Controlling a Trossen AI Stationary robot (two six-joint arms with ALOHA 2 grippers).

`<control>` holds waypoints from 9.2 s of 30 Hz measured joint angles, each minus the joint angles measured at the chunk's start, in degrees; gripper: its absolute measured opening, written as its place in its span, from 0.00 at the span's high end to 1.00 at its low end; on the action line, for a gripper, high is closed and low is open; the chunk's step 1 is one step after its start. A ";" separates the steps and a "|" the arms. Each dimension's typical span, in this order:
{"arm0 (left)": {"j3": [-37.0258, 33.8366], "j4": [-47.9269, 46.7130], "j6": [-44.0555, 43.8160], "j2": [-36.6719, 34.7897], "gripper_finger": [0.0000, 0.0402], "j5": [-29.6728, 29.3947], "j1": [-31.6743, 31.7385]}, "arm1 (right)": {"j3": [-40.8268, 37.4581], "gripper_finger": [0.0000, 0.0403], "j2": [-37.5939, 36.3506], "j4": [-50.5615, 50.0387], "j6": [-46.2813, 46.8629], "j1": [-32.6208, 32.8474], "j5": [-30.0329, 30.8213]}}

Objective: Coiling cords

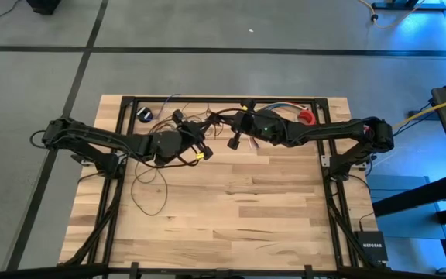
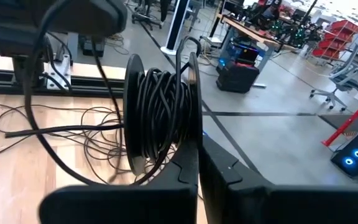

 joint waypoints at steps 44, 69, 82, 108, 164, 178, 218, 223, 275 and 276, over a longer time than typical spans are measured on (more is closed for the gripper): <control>-0.04 -36.48 -18.75 -11.89 0.99 -10.54 -1.08 | -0.02 1.00 -4.34 -13.56 -2.72 0.07 -13.04; -0.07 -20.96 -18.07 -11.16 0.99 9.21 4.51 | 0.00 1.00 8.42 2.12 -3.06 -0.11 7.24; -0.07 -6.65 -17.35 0.13 0.99 14.98 4.51 | 0.00 1.00 9.60 12.52 -0.99 -0.13 8.44; -0.15 -16.50 -10.28 7.56 0.98 10.38 4.53 | -0.07 1.00 -0.63 0.42 5.88 -1.11 -5.51; -6.92 -17.55 -10.58 5.64 0.69 12.75 2.89 | 0.07 1.00 -8.61 -10.78 2.82 -1.11 -13.02; -13.62 -8.78 -6.03 -0.82 0.69 12.91 -3.66 | 0.03 1.00 -8.09 -13.72 1.89 -1.11 -13.03; -13.55 7.35 12.89 -8.61 0.69 63.39 19.94 | -0.02 1.00 -8.11 -16.18 -1.42 -1.07 -27.93; -13.55 10.66 16.55 -6.75 0.69 63.00 19.79 | -0.02 1.00 -8.11 -14.98 -1.29 -1.05 -28.69; -13.57 6.23 24.90 -10.56 0.96 62.89 18.81 | 0.02 0.99 -6.58 -10.15 -3.50 -1.11 -27.98; -13.57 6.11 25.52 -10.56 0.98 62.87 18.81 | 0.02 0.99 -6.58 -10.19 -3.47 -1.09 -27.98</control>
